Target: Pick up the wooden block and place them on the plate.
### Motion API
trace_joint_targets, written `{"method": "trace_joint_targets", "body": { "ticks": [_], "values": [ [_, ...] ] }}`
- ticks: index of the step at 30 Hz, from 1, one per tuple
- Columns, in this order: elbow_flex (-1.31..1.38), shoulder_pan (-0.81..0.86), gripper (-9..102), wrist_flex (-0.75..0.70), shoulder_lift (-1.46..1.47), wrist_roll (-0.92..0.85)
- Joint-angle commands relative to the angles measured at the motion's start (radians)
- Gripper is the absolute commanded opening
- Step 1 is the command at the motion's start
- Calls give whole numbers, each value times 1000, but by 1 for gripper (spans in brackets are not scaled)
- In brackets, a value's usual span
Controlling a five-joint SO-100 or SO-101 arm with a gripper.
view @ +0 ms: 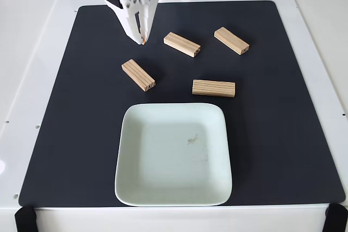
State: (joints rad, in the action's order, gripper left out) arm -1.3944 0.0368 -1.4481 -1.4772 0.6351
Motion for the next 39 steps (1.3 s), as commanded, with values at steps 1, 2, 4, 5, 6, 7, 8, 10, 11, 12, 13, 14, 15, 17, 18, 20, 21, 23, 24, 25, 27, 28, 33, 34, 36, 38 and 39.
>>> {"method": "trace_joint_targets", "body": {
  "ticks": [1,2,4,5,6,7,8,10,11,12,13,14,15,17,18,20,21,23,24,25,27,28,33,34,36,38,39],
  "values": [
    [38,-5,0,-6,29,8],
    [38,-5,1,-6,41,8],
    [38,-8,5,-6,60,8],
    [34,-11,10,-8,66,8],
    [32,-12,15,-8,72,8],
    [31,-14,20,-8,75,8],
    [31,-15,25,-8,77,8],
    [31,-15,34,-8,77,8],
    [31,-15,37,-8,77,8],
    [31,-15,39,-8,77,8],
    [31,-15,40,-8,78,8],
    [31,-15,40,-8,78,8],
    [31,-15,40,-6,80,8],
    [31,-17,40,-3,80,8],
    [31,-18,40,0,83,8],
    [31,-28,40,5,106,8],
    [32,-29,40,5,120,8],
    [35,-31,40,3,144,8],
    [37,-32,40,2,155,8],
    [38,-32,40,3,163,8],
    [43,-32,40,6,176,8],
    [46,-32,40,6,183,8],
    [46,-32,40,8,210,8],
    [46,-32,40,8,216,8],
    [48,-32,40,8,227,8],
    [48,-31,40,8,241,8],
    [48,-31,40,8,247,8]
  ]
}}
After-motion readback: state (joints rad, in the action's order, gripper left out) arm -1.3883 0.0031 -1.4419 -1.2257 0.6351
